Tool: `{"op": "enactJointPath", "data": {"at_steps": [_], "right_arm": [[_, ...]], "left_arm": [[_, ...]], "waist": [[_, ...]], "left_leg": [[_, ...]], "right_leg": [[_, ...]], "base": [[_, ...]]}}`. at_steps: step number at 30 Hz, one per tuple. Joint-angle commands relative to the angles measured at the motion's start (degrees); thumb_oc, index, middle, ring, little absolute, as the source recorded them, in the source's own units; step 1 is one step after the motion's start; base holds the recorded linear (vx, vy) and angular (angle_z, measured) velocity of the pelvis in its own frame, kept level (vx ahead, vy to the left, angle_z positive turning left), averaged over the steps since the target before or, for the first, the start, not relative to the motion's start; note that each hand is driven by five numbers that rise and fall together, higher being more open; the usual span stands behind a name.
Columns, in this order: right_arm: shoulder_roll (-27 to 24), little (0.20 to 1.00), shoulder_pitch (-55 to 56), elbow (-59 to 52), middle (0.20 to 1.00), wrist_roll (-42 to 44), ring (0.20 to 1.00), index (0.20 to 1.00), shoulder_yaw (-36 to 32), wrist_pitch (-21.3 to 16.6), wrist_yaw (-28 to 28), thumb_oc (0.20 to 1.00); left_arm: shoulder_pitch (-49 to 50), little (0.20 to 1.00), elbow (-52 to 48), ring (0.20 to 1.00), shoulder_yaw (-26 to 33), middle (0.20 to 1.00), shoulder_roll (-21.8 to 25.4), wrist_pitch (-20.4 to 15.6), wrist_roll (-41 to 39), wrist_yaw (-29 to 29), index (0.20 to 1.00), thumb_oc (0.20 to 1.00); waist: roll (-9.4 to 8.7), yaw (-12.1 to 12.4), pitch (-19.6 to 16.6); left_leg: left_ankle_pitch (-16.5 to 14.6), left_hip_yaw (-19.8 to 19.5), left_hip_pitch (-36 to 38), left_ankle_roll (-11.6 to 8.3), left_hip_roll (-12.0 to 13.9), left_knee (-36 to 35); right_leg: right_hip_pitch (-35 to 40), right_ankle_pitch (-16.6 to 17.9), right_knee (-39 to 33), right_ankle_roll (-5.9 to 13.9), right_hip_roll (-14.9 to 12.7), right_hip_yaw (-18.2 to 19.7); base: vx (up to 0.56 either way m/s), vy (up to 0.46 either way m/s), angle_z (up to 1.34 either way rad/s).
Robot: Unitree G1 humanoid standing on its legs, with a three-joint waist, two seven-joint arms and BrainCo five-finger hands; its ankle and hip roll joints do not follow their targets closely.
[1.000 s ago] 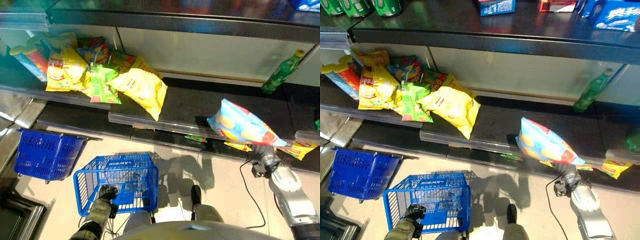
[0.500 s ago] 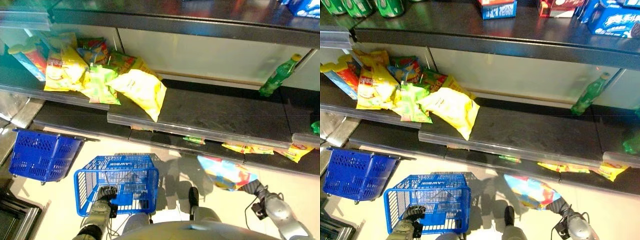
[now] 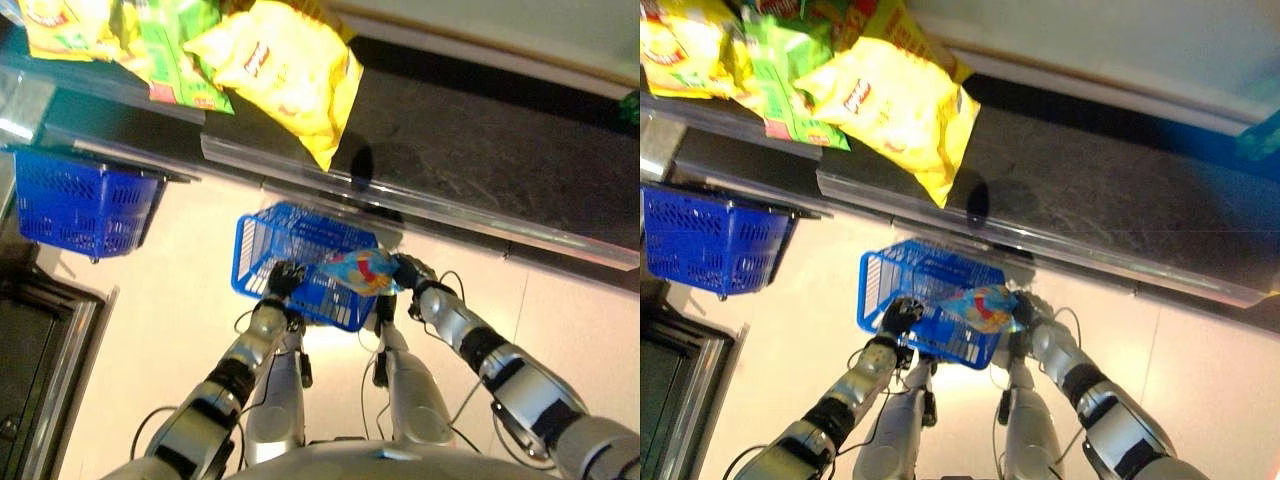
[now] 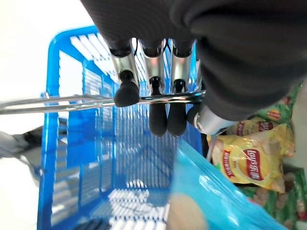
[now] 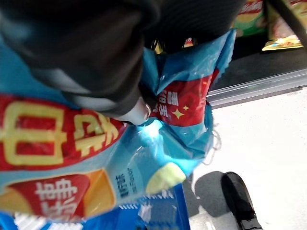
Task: Pick up the snacks into the basket
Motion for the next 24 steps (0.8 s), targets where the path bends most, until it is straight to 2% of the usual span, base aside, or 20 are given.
{"op": "enactJointPath", "data": {"at_steps": [1,6,12,24], "right_arm": [[3.7,0.2,-2.2,0.7,0.2,4.0,0.2,0.2,1.2,-2.2,-1.9,0.2],[6.8,0.2,-6.2,7.5,0.2,6.6,0.2,0.2,1.4,-2.1,-3.6,0.2],[7.0,0.2,-11.1,12.8,0.2,6.0,0.2,0.2,1.0,-1.4,-5.5,0.2],[7.0,0.2,-17.5,15.6,0.2,6.8,0.2,0.2,-1.2,-1.3,-10.1,0.2]], "left_arm": [[-5.5,0.2,-4.1,0.2,-2.3,0.2,-2.4,-4.7,-1.1,1.2,0.2,0.2],[-7.7,0.2,-9.8,0.2,-6.8,0.2,-4.3,-5.4,-2.1,1.1,0.2,0.2],[-8.1,0.2,-19.2,0.2,-10.6,0.2,-5.0,-6.4,-3.9,0.7,0.2,0.2],[-9.4,0.2,-29.2,0.2,-13.3,0.2,-6.0,-6.7,-6.4,1.4,0.2,0.2]], "waist": [[-1.19,0.7,-0.8],[-0.31,1.3,1.7],[1.21,3.1,3.3],[4.11,6.2,3.3]], "left_leg": [[-1.2,-0.6,-0.8,-0.73,-0.8,0.0],[-0.5,-1.2,-3.5,-0.94,-1.1,0.3],[-0.2,-1.8,-5.4,-0.96,-1.9,0.2],[0.2,-2.5,-13.3,-0.54,-3.8,0.8]], "right_leg": [[-3.5,0.3,1.7,4.65,-1.6,0.2],[-5.9,0.9,1.8,4.63,-2.1,-0.2],[-7.2,1.7,1.6,5.0,-3.0,-1.1],[-13.4,2.8,1.3,5.84,-4.6,-2.1]], "base": [[-0.08,-0.008,-0.02],[-0.05,0.002,-0.01],[-0.03,0.009,0.07],[0.0,0.042,0.08]]}}
